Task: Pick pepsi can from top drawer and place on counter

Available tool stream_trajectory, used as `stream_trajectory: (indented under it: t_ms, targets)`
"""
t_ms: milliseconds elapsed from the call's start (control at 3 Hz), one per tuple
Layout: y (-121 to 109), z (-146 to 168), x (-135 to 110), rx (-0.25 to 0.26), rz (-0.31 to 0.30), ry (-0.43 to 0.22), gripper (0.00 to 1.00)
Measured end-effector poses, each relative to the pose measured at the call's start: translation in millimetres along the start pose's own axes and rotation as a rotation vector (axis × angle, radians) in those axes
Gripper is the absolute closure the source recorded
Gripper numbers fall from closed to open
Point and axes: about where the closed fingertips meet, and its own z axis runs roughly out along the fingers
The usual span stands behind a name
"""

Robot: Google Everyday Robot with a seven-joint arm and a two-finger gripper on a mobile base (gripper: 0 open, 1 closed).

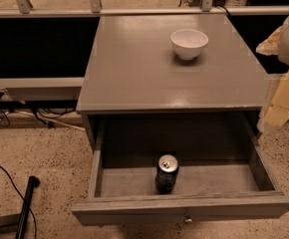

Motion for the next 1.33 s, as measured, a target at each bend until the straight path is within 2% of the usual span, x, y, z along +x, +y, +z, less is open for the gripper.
stream_trajectory:
  t_ms: [333, 667, 1000, 1333]
  targets:
    - [0.0, 0.0, 0.0, 0.000, 0.000, 0.000, 0.00]
    - [-0.4, 0.5, -5.1, 0.010, -0.005, -0.037, 0.00]
    - [12.8, 14.5, -15.8, 0.001, -0.045, -0.109, 0.00]
    - [19.8, 20.2, -14.9, 0.008, -0.047, -0.157, 0.00]
